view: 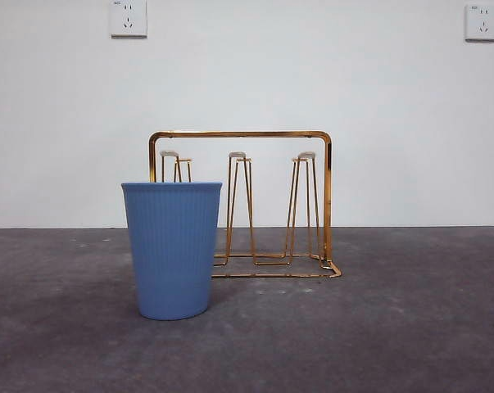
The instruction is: Pick up cup 1,put cup 1 in the cup rack,pick up cup 2,put cup 2 in the cup rack
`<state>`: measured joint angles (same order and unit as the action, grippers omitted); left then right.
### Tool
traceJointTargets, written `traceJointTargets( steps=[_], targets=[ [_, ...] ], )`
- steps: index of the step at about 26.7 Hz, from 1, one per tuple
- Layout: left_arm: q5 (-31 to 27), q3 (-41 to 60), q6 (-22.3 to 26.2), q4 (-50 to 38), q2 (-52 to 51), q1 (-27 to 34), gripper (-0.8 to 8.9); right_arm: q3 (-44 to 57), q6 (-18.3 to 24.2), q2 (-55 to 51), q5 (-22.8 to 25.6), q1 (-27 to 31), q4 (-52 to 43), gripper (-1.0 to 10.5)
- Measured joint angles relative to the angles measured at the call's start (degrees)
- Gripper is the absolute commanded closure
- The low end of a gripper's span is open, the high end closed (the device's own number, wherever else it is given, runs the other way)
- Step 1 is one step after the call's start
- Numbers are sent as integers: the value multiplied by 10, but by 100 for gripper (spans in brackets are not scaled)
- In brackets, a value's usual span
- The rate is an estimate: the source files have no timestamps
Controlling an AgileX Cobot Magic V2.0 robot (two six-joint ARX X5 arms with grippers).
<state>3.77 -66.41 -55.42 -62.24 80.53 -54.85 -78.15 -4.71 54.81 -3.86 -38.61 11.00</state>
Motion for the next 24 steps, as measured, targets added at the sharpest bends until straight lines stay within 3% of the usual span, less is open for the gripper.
traceJointTargets(
  steps=[5,10,12,24],
  targets=[
    [-3,0,0,0,0,0,369,-2,0,4,-1,0,19,959],
    [-8,1,-4,1,0,2,764,-3,0,6,-6,0,20,959],
    [-8,1,-8,0,0,2,825,-3,0,6,-7,0,22,959],
    [0,2,-16,33,0,8,822,-6,2,4,4,3,76,905]
  ],
)
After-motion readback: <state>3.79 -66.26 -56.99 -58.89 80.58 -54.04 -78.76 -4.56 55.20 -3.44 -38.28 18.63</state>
